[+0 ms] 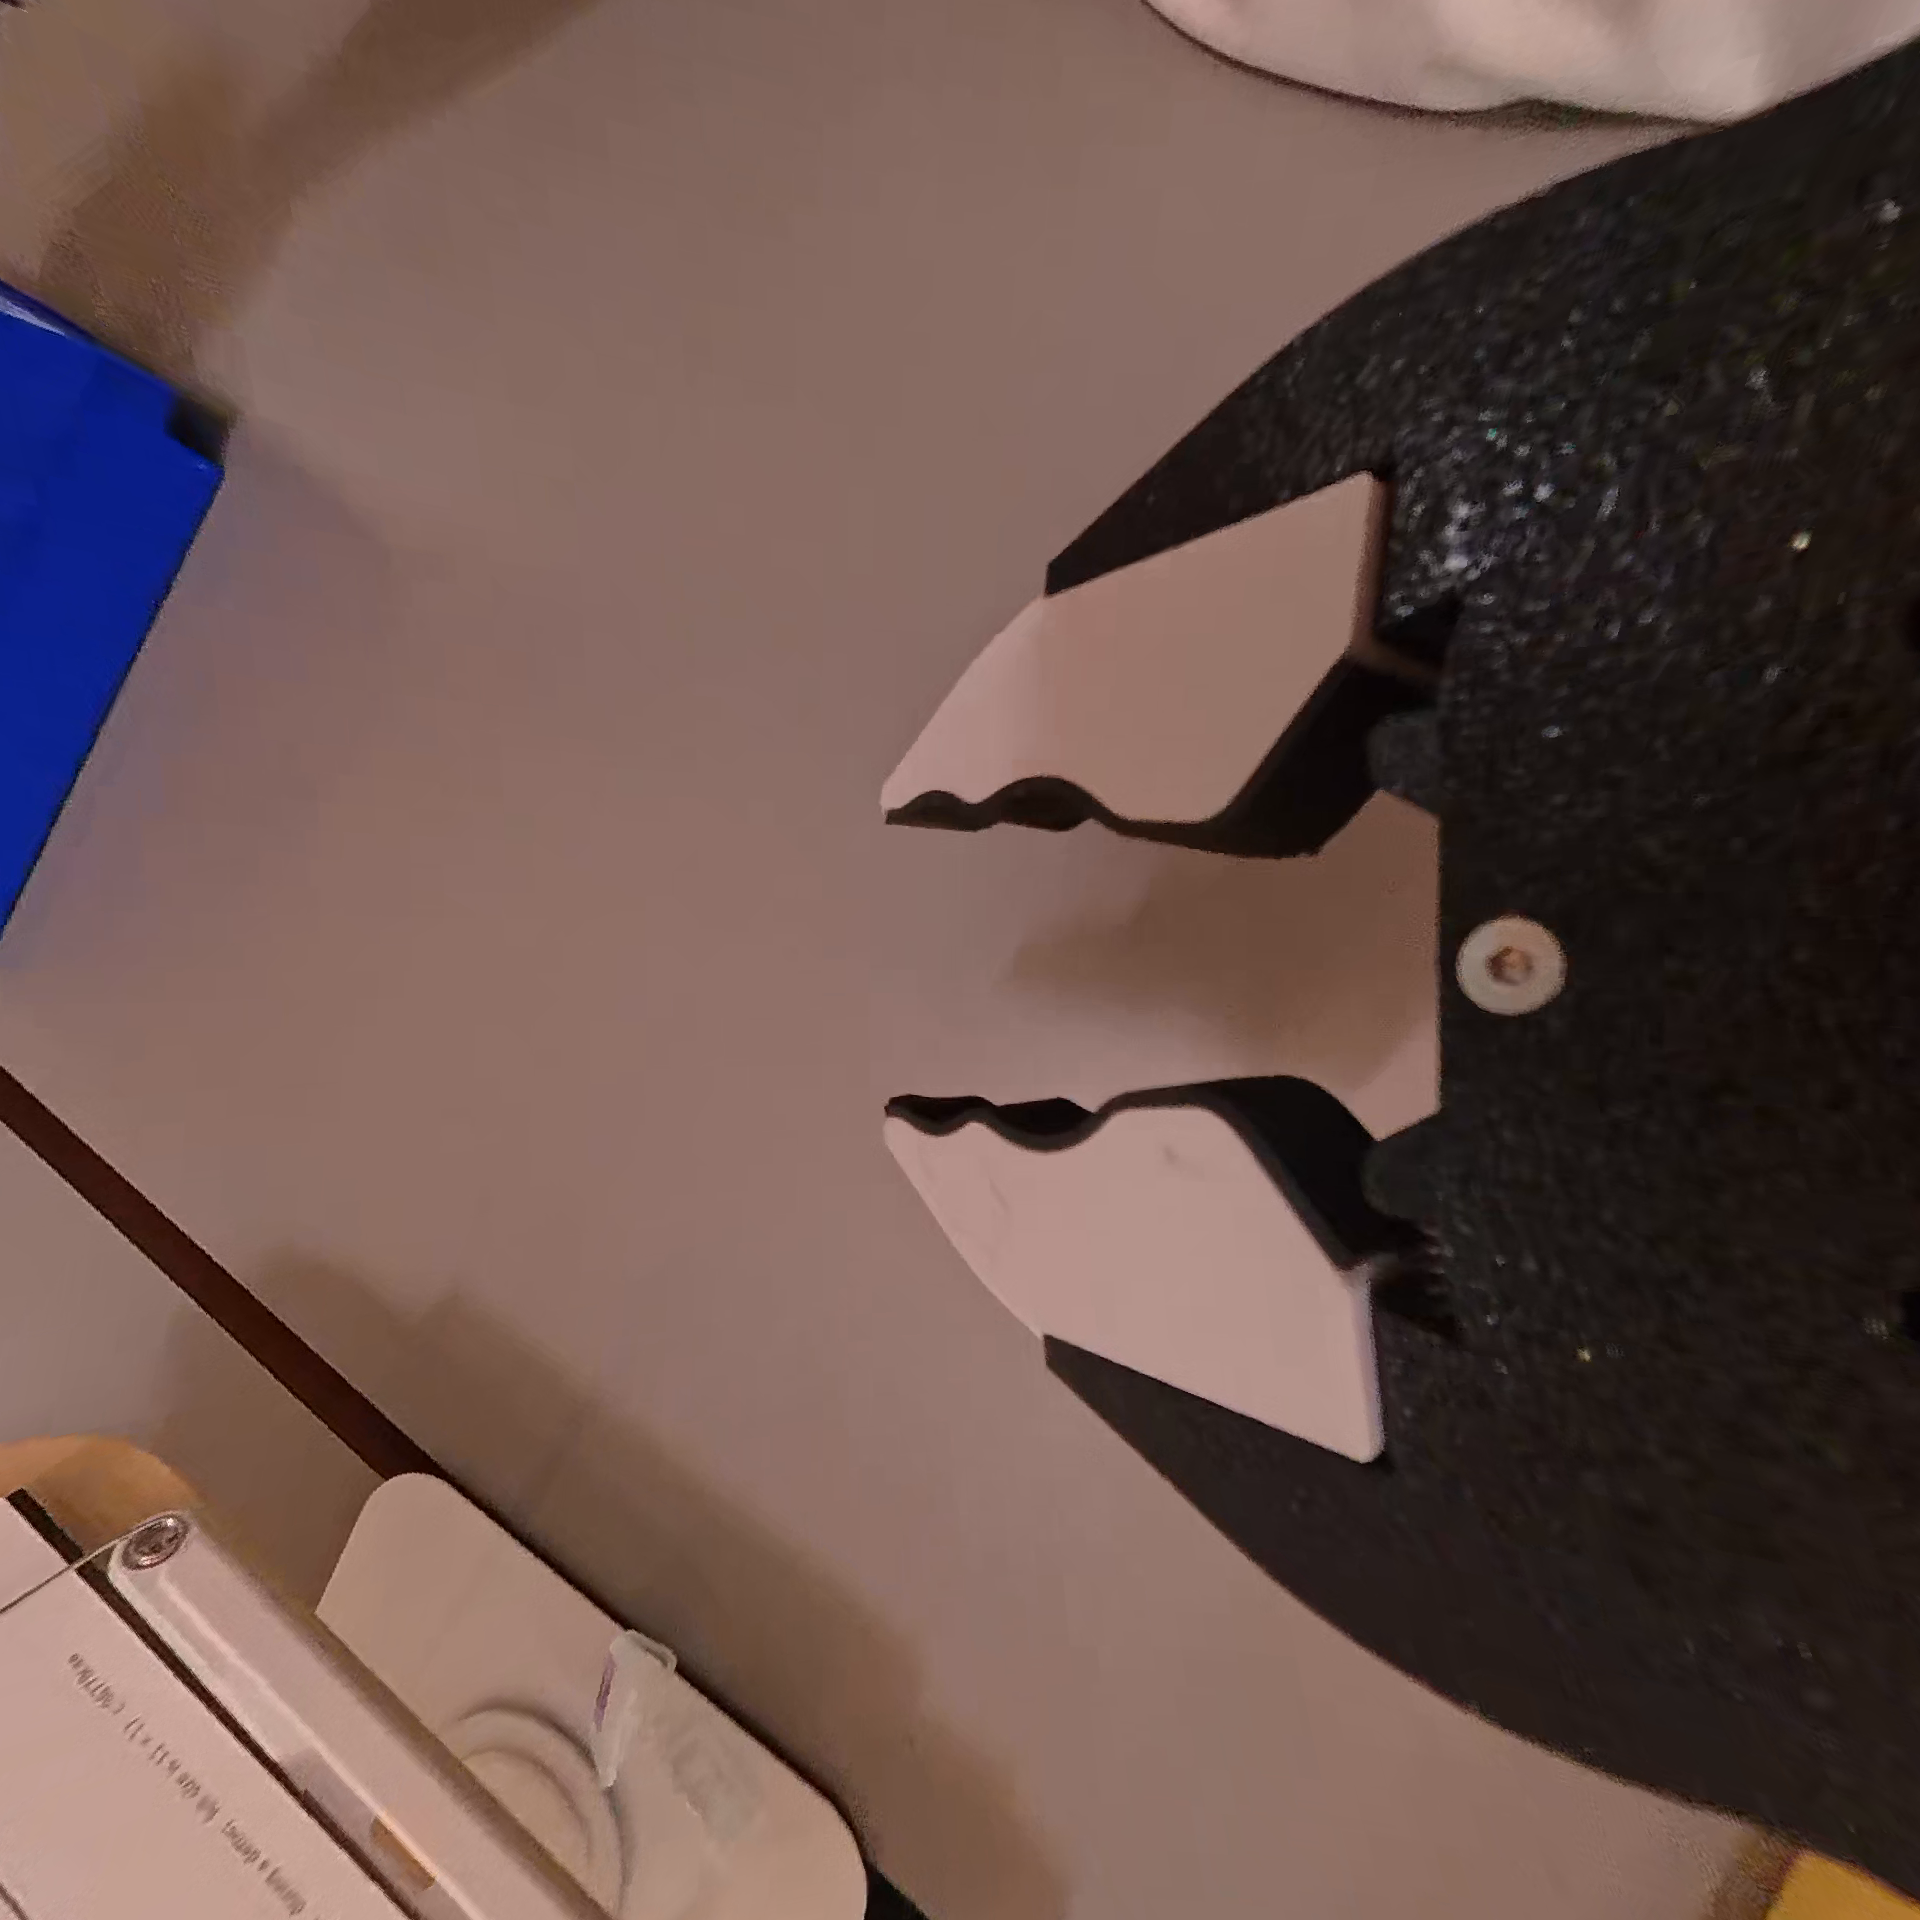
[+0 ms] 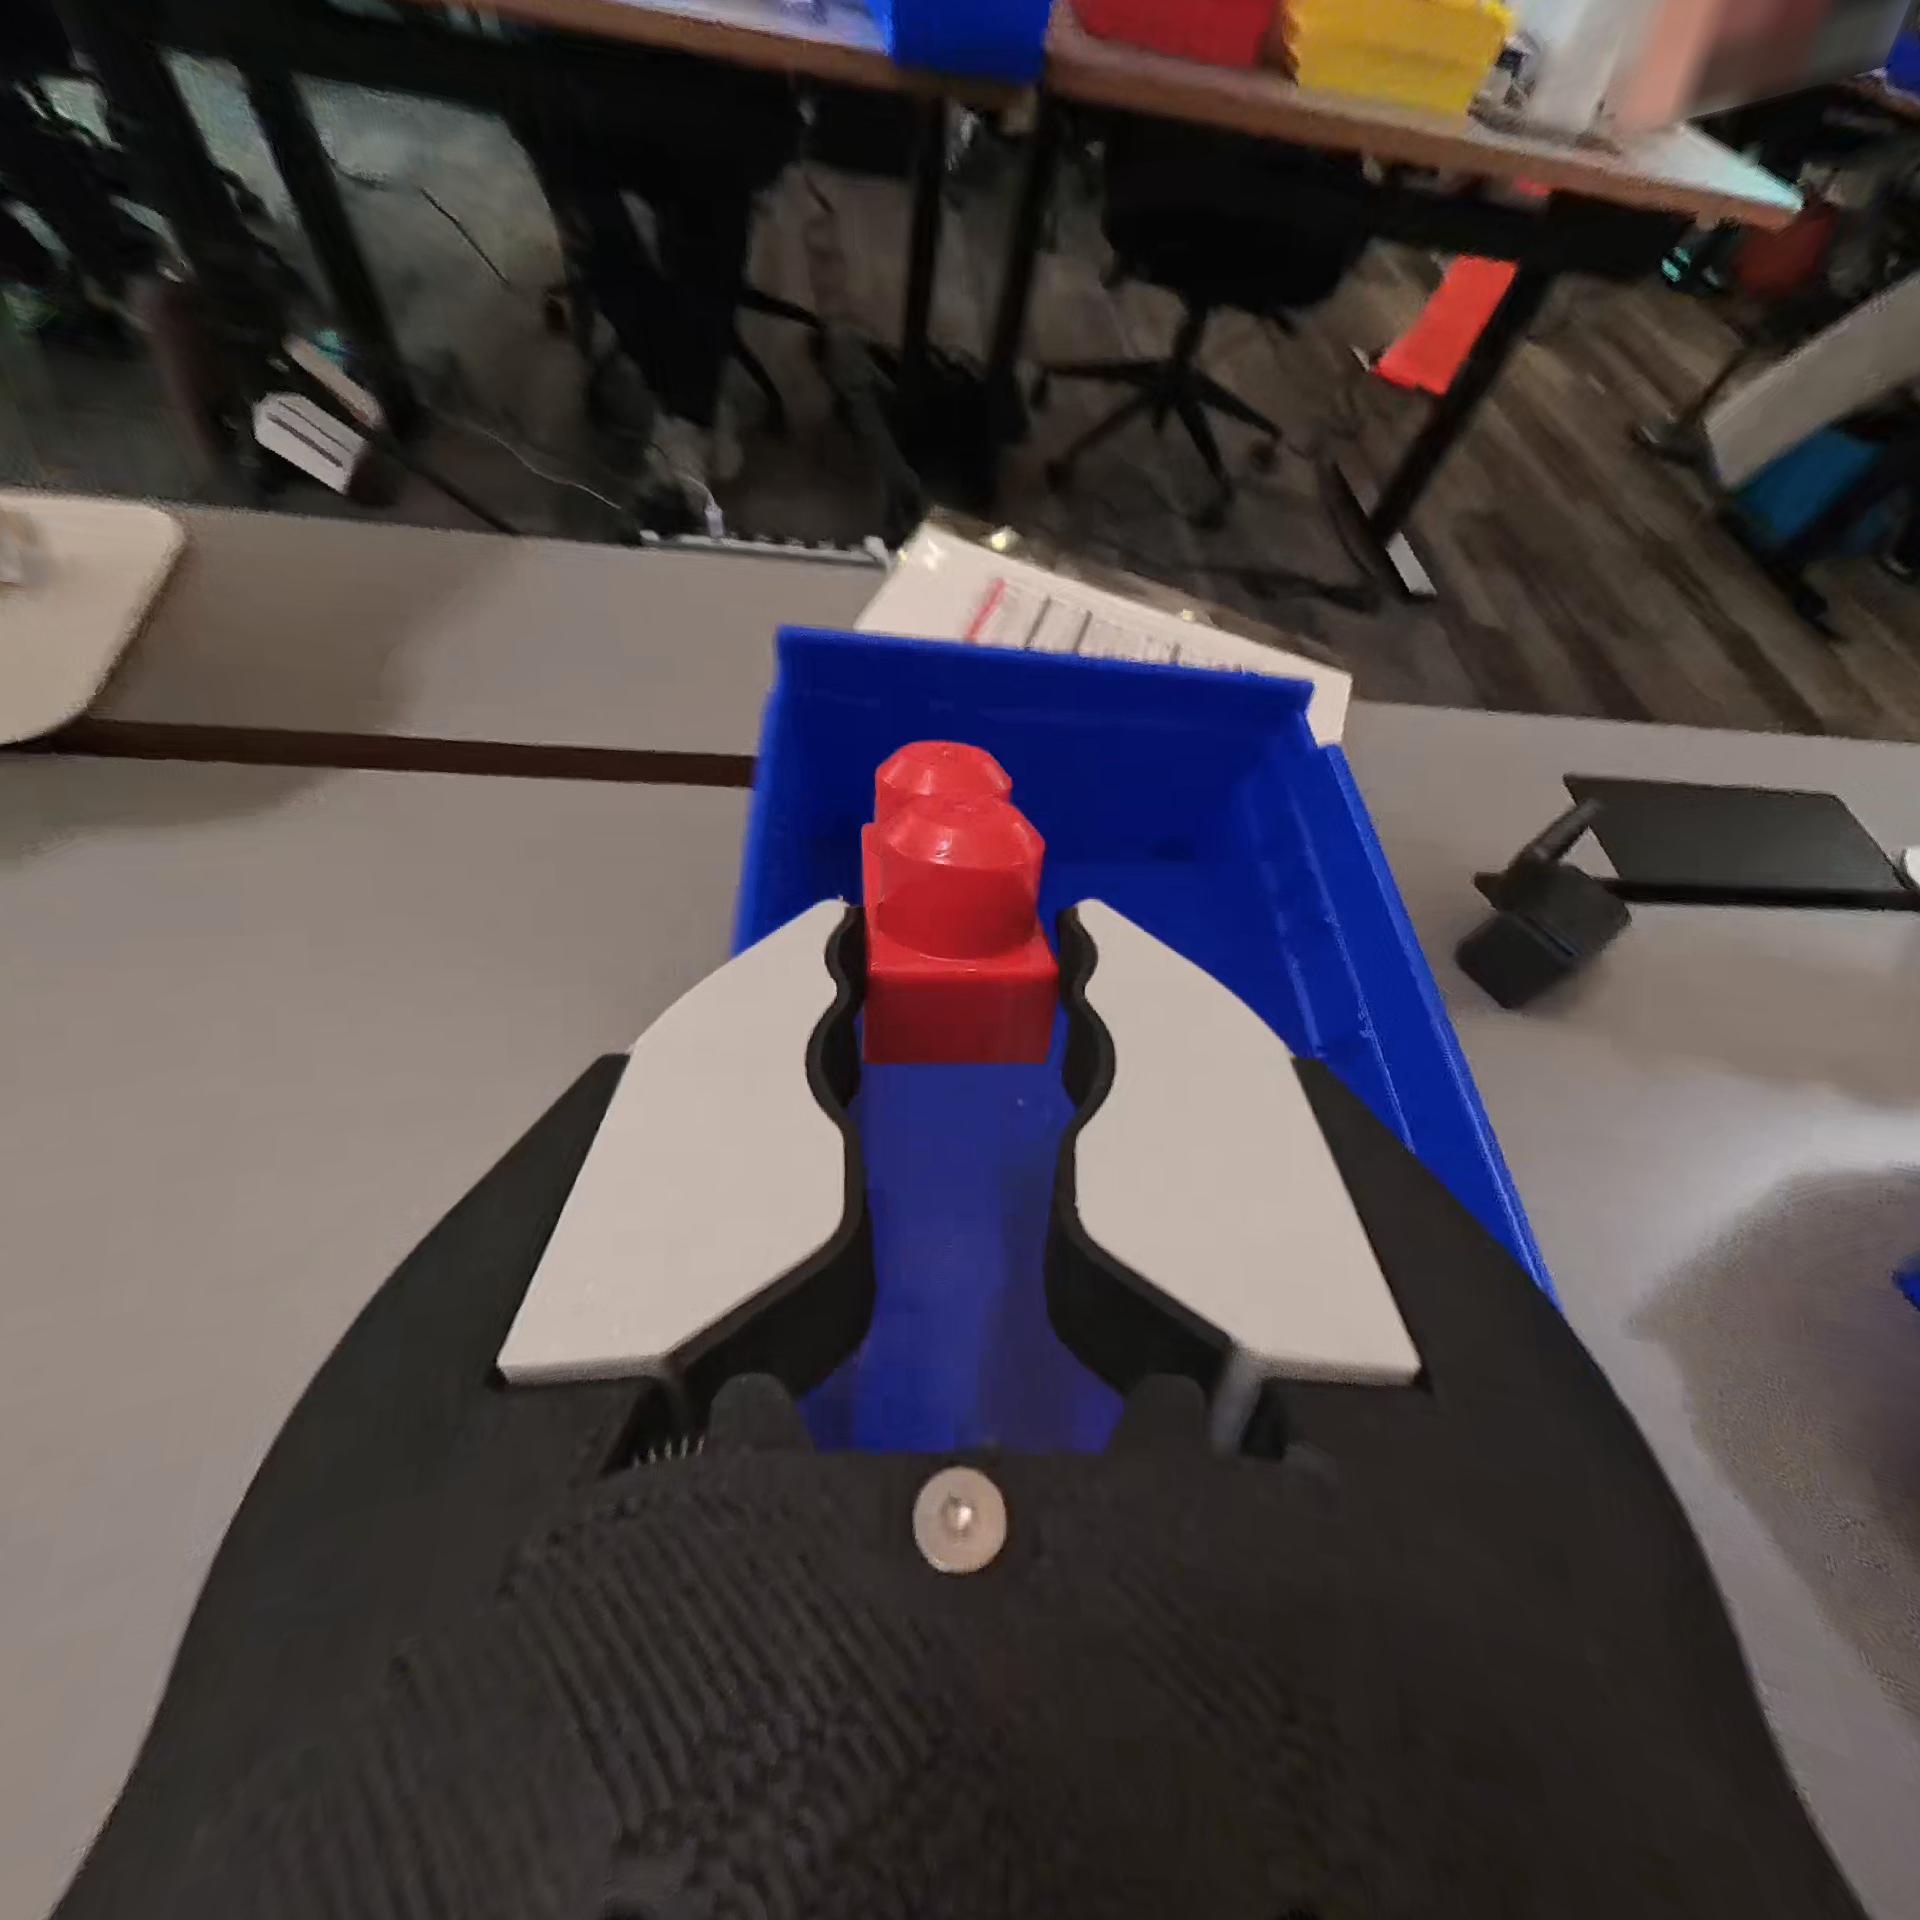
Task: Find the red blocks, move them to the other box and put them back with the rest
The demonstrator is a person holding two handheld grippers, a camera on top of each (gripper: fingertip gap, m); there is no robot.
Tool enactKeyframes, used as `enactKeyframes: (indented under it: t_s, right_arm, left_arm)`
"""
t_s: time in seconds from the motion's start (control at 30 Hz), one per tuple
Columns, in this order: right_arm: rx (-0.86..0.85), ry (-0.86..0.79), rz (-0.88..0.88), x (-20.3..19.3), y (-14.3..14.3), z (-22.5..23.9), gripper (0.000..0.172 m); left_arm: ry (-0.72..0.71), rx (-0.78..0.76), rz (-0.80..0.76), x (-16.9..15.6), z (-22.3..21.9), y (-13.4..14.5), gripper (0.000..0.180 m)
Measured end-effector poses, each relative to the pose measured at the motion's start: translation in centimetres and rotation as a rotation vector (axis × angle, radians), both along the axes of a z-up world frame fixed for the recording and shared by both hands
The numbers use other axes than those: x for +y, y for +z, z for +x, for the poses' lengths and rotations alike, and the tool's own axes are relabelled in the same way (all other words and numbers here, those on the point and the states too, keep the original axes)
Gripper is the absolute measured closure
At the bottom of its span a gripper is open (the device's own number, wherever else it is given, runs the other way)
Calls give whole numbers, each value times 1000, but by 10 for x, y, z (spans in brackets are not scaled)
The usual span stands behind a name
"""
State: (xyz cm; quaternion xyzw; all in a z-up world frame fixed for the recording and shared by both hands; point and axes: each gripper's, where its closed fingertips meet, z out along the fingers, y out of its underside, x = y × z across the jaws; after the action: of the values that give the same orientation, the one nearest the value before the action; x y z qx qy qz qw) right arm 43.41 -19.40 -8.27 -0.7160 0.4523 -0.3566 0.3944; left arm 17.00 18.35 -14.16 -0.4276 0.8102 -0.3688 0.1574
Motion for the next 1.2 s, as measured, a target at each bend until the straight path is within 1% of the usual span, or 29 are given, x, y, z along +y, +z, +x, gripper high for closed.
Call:
enactKeyframes:
  t_s: [0.07, 0.2, 0.33, 0.5, 0.57, 0.67, 0.77, 0.83, 0.93, 1.0, 1.07, 1.13, 1.2]
  right_arm:
    - [70, -8, -16, -11, -25, 10, 135]
    - [142, -17, -43, -19, -55, 22, 135]
    - [162, -22, -33, -19, -66, 28, 135]
    - [197, -15, -51, -19, -81, 31, 134]
    - [179, -20, -47, -19, -83, 32, 134]
    - [168, -24, -48, -20, -82, 29, 110]
    - [151, -27, -81, -24, -74, 24, 90]
    - [119, -23, -108, -26, -61, 18, 83]
    - [44, 6, -126, -23, -31, 3, 76]
    - [2, 49, -104, -13, -12, -10, 73]
    - [-22, 143, -60, 7, 3, -29, 70]
    - [-23, 254, -3, 33, 12, -51, 67]
    - [-10, 373, 55, 62, 16, -76, 67]
  left_arm:
    - [21, 14, -33, 0, -1, -5, 133]
    - [51, 44, -16, 9, -7, -19, 133]
    - [92, 63, -33, 19, -11, -26, 134]
    - [142, 60, -61, 33, -13, -26, 135]
    - [161, 53, -62, 39, -14, -26, 135]
    - [194, 31, -74, 52, -14, -22, 135]
    - [240, -5, -85, 74, -15, -11, 136]
    - [286, -46, -69, 101, -16, 1, 136]
    - [366, -111, -37, 156, -18, 26, 136]
    - [404, -153, -1, 198, -18, 42, 135]
    - [416, -197, 70, 241, -17, 55, 135]
    - [385, -223, 156, 281, -15, 58, 134]
    - [349, -161, 232, 316, -14, 47, 129]
